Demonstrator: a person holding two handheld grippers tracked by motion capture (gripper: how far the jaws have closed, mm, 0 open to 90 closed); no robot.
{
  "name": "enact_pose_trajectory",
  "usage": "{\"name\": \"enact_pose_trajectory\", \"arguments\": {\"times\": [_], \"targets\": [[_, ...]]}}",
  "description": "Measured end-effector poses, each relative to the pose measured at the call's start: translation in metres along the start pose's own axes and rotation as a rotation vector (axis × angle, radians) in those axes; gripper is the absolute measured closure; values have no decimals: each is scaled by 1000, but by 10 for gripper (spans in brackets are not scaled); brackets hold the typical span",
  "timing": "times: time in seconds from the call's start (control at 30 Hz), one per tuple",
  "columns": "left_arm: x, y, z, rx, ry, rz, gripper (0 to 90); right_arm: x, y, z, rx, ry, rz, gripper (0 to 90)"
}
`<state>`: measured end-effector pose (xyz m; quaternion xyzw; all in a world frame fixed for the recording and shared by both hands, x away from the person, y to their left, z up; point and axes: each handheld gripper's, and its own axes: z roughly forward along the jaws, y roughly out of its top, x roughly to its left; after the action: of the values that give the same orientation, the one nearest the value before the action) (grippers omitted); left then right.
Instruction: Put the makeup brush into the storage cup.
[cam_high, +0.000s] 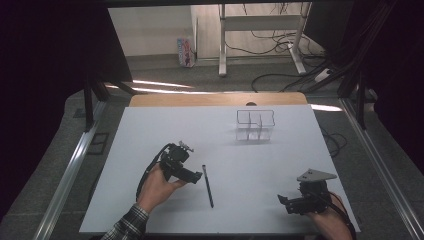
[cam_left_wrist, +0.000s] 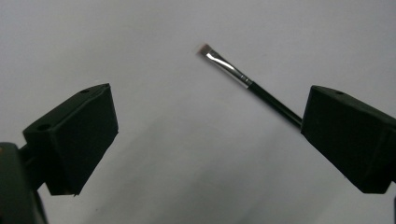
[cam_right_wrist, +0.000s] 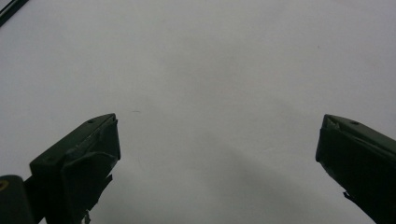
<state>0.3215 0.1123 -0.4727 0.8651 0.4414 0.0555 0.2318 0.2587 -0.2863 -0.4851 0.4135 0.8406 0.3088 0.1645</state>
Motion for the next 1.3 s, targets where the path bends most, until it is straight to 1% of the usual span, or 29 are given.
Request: {"name": "enact_pose_trajectory", "arguments": {"times": [0.1,0.27,0.33,0.47,0.53,0.67,0.77,0.8,0.9,1.0,1.07,1.13,1.17,1.2,1.3], "targets": [[-4,5,2,7,5,11,49,0,0,0,3,1,0,0],[-9,11,4,10,14,14,62,0,0,0,3,1,-1,0],[-14,16,6,18,21,26,79,0,0,0,6,4,-2,0],[-18,20,8,20,29,32,102,0,0,1,8,2,-7,0],[-22,24,10,30,43,46,108,0,-1,1,7,2,-8,0],[-27,29,10,32,55,47,117,0,-1,1,9,2,-8,0],[-27,30,11,37,53,47,125,0,-1,1,12,3,-9,0],[-28,29,14,41,54,38,128,0,-1,1,12,4,-9,0],[-28,28,17,45,54,32,136,0,-1,1,12,4,-9,0],[-29,25,24,66,55,32,142,1,-1,2,15,6,-10,0],[-30,25,27,69,55,31,144,1,-1,2,17,5,-12,0],[-33,23,34,88,54,35,144,1,-1,2,19,7,-12,1],[-33,23,34,88,54,35,144,1,-1,2,19,7,-12,1],[-34,21,39,103,54,40,144,1,-1,2,21,8,-12,1],[-36,20,43,116,54,41,144,1,-1,2,22,9,-12,2]]}}
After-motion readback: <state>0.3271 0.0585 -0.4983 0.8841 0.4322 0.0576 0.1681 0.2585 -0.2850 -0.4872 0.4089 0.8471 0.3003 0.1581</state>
